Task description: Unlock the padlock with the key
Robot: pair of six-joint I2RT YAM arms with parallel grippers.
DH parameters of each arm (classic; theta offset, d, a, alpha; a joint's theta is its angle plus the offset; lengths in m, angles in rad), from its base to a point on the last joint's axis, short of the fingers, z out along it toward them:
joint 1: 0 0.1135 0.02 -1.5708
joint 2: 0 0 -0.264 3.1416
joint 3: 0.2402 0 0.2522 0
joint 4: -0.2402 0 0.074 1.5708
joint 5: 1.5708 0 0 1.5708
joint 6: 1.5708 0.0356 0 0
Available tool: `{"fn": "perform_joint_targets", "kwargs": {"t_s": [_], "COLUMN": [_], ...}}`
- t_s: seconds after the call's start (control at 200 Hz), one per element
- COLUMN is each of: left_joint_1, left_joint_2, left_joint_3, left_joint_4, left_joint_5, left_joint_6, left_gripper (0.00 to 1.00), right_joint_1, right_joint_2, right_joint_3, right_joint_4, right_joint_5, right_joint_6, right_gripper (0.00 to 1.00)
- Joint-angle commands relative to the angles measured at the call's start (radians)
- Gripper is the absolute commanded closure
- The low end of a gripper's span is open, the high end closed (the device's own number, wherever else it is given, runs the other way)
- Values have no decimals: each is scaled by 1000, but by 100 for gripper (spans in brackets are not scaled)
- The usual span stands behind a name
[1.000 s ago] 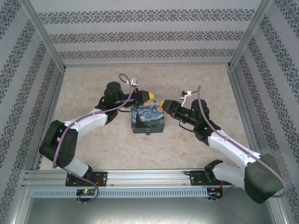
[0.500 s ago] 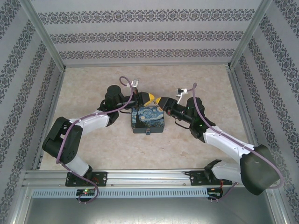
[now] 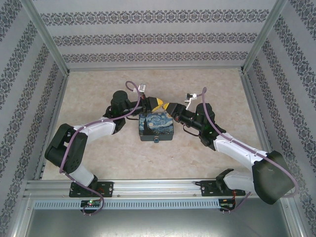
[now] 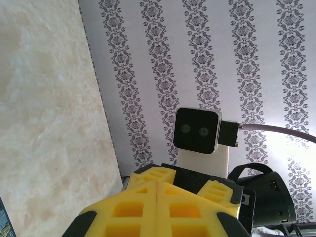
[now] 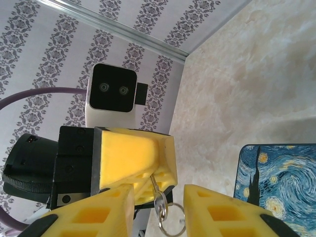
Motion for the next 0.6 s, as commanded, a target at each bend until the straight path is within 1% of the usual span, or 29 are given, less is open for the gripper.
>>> {"fn": "perform_joint_targets", "kwargs": {"t_s": [0.0, 0.29, 0.595], "left_joint_1": [1, -3, -4], "left_joint_2": [-5, -4, -5], "left_joint_3": [-13, -14, -15], "left_joint_4": [75, 75, 79], "left_joint_5": [-4, -10, -13], "left_joint_6": [-12, -12, -12], "left_gripper": [100, 100, 100], "right_joint_1": [15, 28, 30], "right_joint_2": [10, 30, 30], "right_joint_3": [29, 40, 36], "right_joint_4": [41, 45, 44], "right_joint_5": [7, 5, 16], "right_joint_6": [7, 8, 7], "right_gripper": [68, 70, 77]}}
